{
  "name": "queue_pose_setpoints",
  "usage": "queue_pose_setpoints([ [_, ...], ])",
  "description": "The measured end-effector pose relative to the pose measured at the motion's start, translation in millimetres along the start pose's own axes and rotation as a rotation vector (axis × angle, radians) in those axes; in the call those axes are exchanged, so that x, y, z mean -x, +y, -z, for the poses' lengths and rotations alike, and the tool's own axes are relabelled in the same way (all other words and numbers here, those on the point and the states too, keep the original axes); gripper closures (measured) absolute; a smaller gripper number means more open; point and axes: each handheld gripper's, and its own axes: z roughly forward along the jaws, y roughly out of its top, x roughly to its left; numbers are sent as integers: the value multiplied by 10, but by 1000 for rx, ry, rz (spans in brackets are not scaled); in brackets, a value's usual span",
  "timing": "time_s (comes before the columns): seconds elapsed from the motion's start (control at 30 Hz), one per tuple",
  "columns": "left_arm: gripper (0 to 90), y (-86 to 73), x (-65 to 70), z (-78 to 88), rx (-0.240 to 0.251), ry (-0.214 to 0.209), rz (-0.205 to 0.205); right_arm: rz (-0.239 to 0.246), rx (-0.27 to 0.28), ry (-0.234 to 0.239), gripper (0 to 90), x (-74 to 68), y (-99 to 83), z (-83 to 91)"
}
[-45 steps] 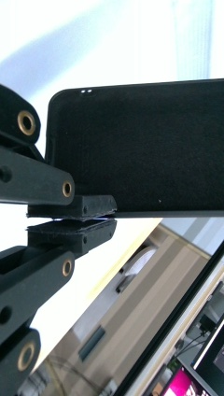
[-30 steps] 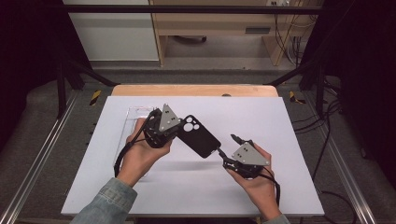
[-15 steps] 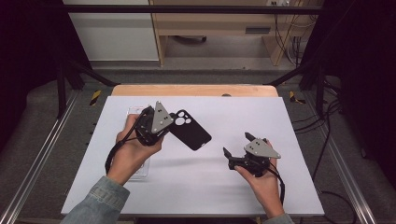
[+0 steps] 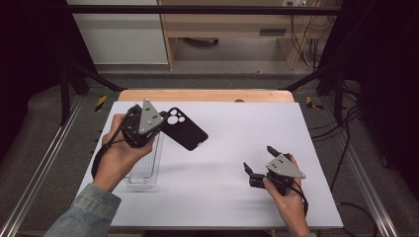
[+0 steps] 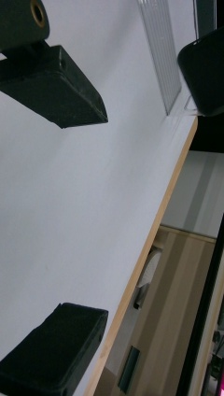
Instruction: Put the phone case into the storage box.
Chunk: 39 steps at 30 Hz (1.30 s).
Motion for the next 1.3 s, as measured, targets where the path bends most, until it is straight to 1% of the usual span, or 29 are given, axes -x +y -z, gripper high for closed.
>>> queue_pose_setpoints([
  [0.03,857,-12,-32,15,-2,7,4,0,0,0,88,0,0,0],
  [0.07,857,-39,-95,48,-1,20,13,-13,-11,0,88,30,-40,58],
  [0.1,857,-51,-127,61,0,25,18,-21,-12,-2,92,42,-58,79],
  [0.13,857,-51,-127,61,0,25,18,-33,-15,-1,95,52,-84,104],
  [0.17,857,-68,-187,88,8,34,34,-36,-23,-1,94,60,-108,124],
  [0.2,857,-68,-187,88,8,34,34,-40,-27,-5,94,63,-130,147],
  [0.27,857,-75,-265,125,14,49,41,-51,-17,-14,91,66,-156,175],
  [0.33,856,-64,-323,148,14,60,41,-58,-10,-11,71,67,-150,169],
  [0.37,856,-54,-352,159,18,68,40,-57,-2,-14,62,66,-150,166],
  [0.4,857,-54,-352,159,18,68,40,-52,6,-20,60,63,-157,166],
  [0.43,857,-42,-382,170,21,72,38,-40,6,-17,57,60,-171,167],
  [0.47,857,-31,-410,180,25,79,37,-40,6,-17,57,60,-171,167],
  [0.53,857,-14,-477,192,32,89,40,-14,-6,-12,64,56,-211,160],
  [0.57,856,-10,-499,194,33,94,41,-14,-4,8,73,61,-225,152],
  [0.6,856,-6,-530,199,33,102,42,-21,1,14,74,64,-224,153],
  [0.7,856,-2,-629,221,37,131,53,-31,17,12,76,61,-217,168],
  [0.77,856,-5,-694,227,31,148,52,-31,17,10,72,58,-222,170],
  [0.87,856,-16,-777,232,19,174,32,-57,21,17,56,62,-248,161],
  [0.97,856,-34,-847,241,7,199,10,-60,28,12,56,64,-247,162],
  [1.07,856,-67,-920,240,4,205,2,-62,38,8,56,77,-249,161],
  [1.13,856,-82,-951,233,-1,208,-3,-55,43,10,56,94,-253,166],
  [1.2,856,-99,-986,218,-12,212,-15,-49,49,12,45,102,-248,175],
  [1.23,856,-114,-1023,202,-24,218,-31,-50,53,13,42,112,-241,189],
  [1.3,856,-120,-1041,195,-29,220,-36,-49,56,11,42,115,-239,194],
])
